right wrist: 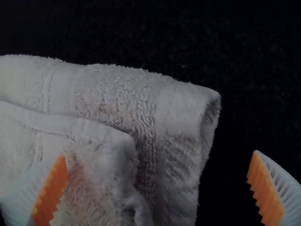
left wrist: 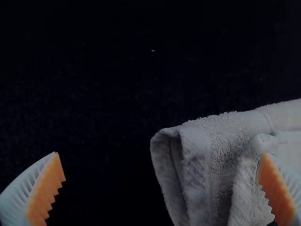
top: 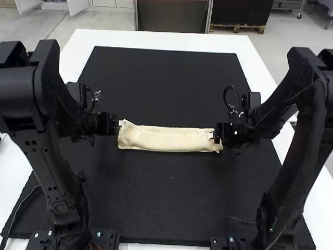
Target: Fold the towel.
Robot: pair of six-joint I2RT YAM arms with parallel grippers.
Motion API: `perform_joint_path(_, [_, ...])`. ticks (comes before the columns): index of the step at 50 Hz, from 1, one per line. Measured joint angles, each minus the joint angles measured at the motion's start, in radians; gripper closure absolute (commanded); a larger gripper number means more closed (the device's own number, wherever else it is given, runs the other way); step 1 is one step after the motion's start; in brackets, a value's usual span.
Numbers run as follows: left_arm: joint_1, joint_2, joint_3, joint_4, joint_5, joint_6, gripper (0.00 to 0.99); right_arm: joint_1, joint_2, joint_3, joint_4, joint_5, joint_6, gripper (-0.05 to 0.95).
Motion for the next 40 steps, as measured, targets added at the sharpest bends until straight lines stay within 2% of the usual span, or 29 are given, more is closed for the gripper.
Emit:
perform_joint_path(15, [0.000,0.000,0.000,0.017,0.001,-0.016,0.033,0.015,0.002,0.014,-0.007,-0.013,0.000,0.03])
perform_joint_path(20, [0.000,0.000,0.000,0.017,0.001,-0.022,0.033,0.015,0.002,0.014,-0.006,-0.013,-0.001,0.11])
perform_joint_path(30, [0.000,0.000,0.030,0.016,0.002,-0.048,0.033,0.015,0.030,0.014,-0.002,-0.009,-0.002,0.48])
perform_joint_path(32, [0.000,0.000,0.037,0.018,0.002,-0.053,0.033,0.013,0.032,0.014,0.000,-0.009,-0.002,0.58])
perform_joint_path(35, [0.000,0.000,0.043,0.019,0.002,-0.062,0.033,0.014,0.037,0.014,-0.004,-0.011,-0.002,0.81])
perform_joint_path(36, [0.000,0.000,0.045,0.018,0.002,-0.064,0.033,0.014,0.041,0.014,-0.004,-0.011,-0.004,0.92])
perform_joint_path(40, [0.000,-0.002,0.045,0.016,0.003,-0.073,0.033,0.014,0.047,0.014,-0.007,-0.018,-0.012,0.92])
